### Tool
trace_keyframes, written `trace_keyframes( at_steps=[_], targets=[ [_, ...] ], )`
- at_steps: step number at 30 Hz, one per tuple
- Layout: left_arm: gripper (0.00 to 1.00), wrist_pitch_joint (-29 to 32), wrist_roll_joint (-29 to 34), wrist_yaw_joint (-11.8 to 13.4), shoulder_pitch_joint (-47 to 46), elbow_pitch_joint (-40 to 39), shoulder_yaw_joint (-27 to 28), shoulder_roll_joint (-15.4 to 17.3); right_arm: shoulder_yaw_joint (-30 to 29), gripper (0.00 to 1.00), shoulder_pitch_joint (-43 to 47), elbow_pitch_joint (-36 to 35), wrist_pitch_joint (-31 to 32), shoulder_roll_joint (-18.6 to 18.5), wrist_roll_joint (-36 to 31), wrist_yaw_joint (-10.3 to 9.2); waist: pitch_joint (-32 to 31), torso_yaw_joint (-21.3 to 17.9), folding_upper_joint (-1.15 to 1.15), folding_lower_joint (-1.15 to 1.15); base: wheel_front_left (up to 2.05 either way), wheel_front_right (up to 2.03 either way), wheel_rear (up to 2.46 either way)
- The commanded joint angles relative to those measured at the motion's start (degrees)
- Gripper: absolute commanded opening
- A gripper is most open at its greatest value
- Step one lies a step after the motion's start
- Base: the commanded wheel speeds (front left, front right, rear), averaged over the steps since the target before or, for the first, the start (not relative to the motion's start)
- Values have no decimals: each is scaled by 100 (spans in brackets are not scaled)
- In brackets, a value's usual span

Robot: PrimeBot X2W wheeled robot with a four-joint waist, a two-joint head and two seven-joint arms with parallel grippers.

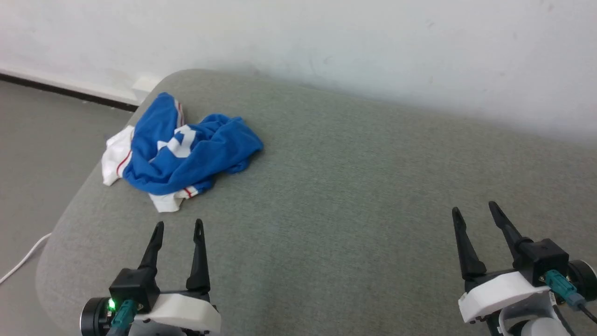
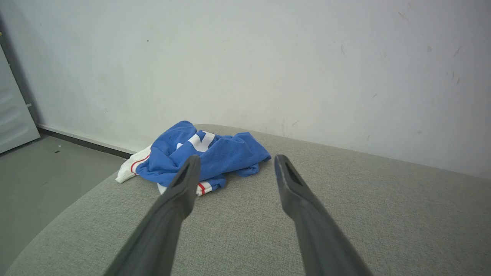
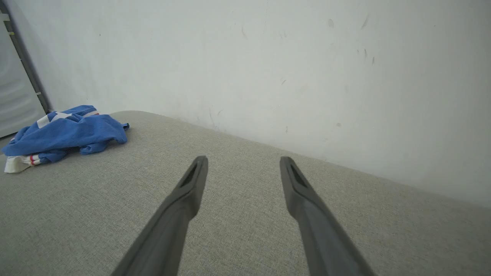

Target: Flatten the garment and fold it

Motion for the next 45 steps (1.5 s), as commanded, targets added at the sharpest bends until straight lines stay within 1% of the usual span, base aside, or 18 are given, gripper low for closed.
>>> trace_keyframes(
  at_steps=[1,15,41,45],
  targets=[
    [100,-62,-44,71,102,-26,-31,-20,13,100,-52,32,-59,15,-20,-8,24,174,0,0,0,0,0],
    [100,-230,-149,125,227,-6,-45,-24,132,100,-36,193,-199,19,14,-9,-85,753,0,0,0,0,0],
    [100,-541,-352,174,388,59,-157,-30,113,100,80,295,-467,25,-4,-12,-143,1521,0,0,0,0,0],
    [100,-547,-344,167,398,71,-140,-30,114,100,87,315,-473,25,9,-12,-169,1543,0,0,0,0,0]
  ],
)
